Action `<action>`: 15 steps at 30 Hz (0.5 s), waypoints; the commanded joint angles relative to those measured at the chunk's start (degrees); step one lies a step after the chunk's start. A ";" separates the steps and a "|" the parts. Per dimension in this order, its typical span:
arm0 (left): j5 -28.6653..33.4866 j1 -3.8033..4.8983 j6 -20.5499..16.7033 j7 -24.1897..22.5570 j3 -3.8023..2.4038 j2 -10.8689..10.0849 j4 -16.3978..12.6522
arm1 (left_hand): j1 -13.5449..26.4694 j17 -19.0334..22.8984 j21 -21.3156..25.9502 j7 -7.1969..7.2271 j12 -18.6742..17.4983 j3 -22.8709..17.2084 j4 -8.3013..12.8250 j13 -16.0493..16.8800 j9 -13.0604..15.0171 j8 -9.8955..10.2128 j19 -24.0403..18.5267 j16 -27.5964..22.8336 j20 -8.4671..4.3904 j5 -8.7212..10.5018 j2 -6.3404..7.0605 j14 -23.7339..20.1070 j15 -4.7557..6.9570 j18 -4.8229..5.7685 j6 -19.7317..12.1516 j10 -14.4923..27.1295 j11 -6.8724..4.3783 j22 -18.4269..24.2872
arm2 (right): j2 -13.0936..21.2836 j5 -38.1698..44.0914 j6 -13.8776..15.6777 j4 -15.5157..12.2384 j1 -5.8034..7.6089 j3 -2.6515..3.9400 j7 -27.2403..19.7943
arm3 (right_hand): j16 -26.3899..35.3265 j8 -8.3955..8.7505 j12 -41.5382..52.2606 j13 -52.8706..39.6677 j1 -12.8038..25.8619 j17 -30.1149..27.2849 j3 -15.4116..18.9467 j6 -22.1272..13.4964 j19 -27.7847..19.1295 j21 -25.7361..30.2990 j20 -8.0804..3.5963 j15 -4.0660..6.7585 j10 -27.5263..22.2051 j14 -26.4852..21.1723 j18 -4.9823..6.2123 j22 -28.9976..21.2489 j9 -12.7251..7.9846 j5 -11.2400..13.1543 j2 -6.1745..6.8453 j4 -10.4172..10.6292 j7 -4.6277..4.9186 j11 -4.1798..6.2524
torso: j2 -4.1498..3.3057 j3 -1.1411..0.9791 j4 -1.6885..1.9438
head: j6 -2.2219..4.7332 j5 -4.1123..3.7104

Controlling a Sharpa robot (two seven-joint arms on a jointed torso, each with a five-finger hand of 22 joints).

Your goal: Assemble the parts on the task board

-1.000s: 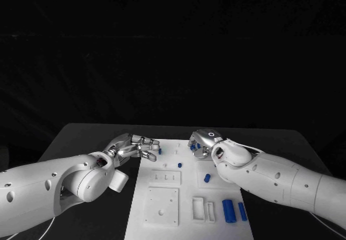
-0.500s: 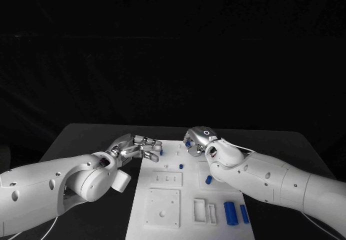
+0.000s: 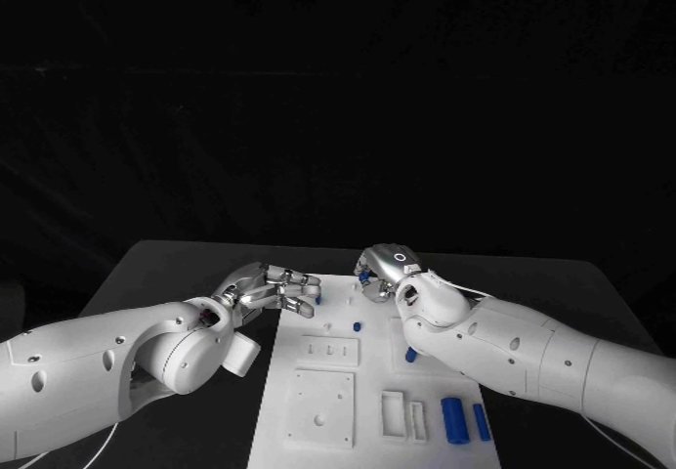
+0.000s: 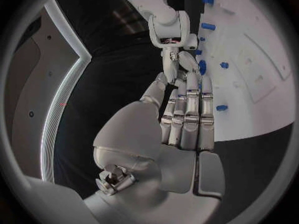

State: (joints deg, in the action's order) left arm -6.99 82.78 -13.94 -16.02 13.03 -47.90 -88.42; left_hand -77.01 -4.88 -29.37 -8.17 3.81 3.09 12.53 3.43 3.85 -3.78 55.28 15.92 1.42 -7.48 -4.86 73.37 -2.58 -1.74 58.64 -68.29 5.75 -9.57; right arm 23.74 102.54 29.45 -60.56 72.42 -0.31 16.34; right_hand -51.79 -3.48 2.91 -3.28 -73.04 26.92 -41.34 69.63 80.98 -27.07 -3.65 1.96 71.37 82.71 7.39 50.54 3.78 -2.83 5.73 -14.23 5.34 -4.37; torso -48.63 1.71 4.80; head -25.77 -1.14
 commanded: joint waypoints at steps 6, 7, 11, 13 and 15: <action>-0.33 0.18 0.87 -0.13 -0.06 0.46 0.19 | 0.11 0.05 0.15 0.07 -0.31 0.23 0.04 -0.03 0.02 0.09 -0.02 -0.21 0.15 0.20 0.18 -0.16 -0.11 -0.90 -0.36 0.36 -0.06 0.05 | -0.72 0.77 -0.03 0.31 0.04 0.03 -0.08 | -0.34 -0.13 0.40 -0.18 -0.33 0.10 0.00 0.44 0.55 0.55 0.01 0.32 1.73 -0.02 0.64 0.53 0.04 -0.14 -0.08 0.30 0.11 1.37 | -0.18 0.00 0.05 | -0.03 0.05; -0.33 0.18 0.88 -0.13 -0.06 0.48 0.20 | 0.11 0.05 0.15 0.07 -0.31 0.23 0.04 -0.03 0.02 0.09 -0.02 -0.21 0.15 0.20 0.18 -0.16 -0.11 -0.90 -0.36 0.36 -0.06 0.05 | -0.73 0.71 -0.20 0.26 0.04 0.03 -0.19 | -0.36 -0.13 0.41 -0.18 -0.29 0.10 0.04 0.42 0.60 0.61 0.02 0.32 1.72 -0.02 0.64 0.60 0.03 -0.15 -0.08 0.30 0.12 1.37 | -0.19 0.01 0.06 | -0.03 0.05; -0.34 0.22 0.91 -0.14 -0.06 0.55 0.24 | 0.11 0.05 0.15 0.07 -0.31 0.23 0.04 -0.03 0.02 0.09 -0.02 -0.21 0.15 0.20 0.18 -0.16 -0.11 -0.90 -0.36 0.36 -0.06 0.05 | -0.67 0.48 -0.85 -0.10 0.04 0.03 -0.66 | -0.39 -0.13 0.41 -0.18 -0.25 0.09 0.13 0.40 0.64 0.77 0.04 0.31 1.67 -0.03 0.64 0.71 0.03 -0.17 -0.18 0.31 0.13 1.36 | -0.26 0.00 0.05 | -0.02 0.09; -0.34 0.25 0.91 -0.14 -0.06 0.57 0.27 | 0.11 0.05 0.15 0.07 -0.31 0.23 0.04 -0.03 0.02 0.09 -0.02 -0.21 0.15 0.20 0.18 -0.16 -0.11 -0.90 -0.36 0.36 -0.06 0.05 | -0.59 0.40 -1.23 -0.38 0.04 0.03 -0.85 | -0.39 -0.13 0.41 -0.18 -0.25 0.09 0.13 0.40 0.64 0.77 0.04 0.31 1.67 -0.03 0.64 0.71 0.03 -0.17 -0.18 0.31 0.13 1.36 | -0.28 -0.01 0.10 | -0.06 0.09; -0.35 0.27 0.90 -0.13 -0.06 0.58 0.29 | 0.11 0.05 0.15 0.07 -0.31 0.23 0.04 -0.03 0.02 0.09 -0.02 -0.21 0.15 0.20 0.18 -0.16 -0.11 -0.90 -0.36 0.36 -0.06 0.05 | -0.54 0.34 -1.50 -0.58 0.04 0.03 -0.97 | -0.45 -0.14 0.40 -0.18 -0.22 0.08 0.28 0.43 0.72 0.95 0.05 0.30 1.69 -0.02 0.63 0.87 0.04 -0.19 -0.23 0.23 0.12 1.37 | -0.29 -0.01 0.12 | -0.06 0.11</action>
State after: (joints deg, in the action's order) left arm -7.08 82.94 -13.90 -15.95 13.03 -47.46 -88.07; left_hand -77.01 -4.89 -29.37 -8.16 3.81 3.09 12.53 3.43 3.85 -3.78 55.28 15.92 1.42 -7.48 -4.86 73.37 -2.58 -1.74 58.64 -68.29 5.75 -9.58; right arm 23.17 102.50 29.21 -60.91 72.43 -0.30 16.13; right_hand -52.04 -3.48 3.21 -3.28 -73.04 26.97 -41.10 69.62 81.20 -26.30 -3.69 2.02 71.37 82.77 7.06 51.34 3.72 -2.65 5.74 -14.15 5.35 -4.37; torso -48.88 1.70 4.87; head -25.83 -1.07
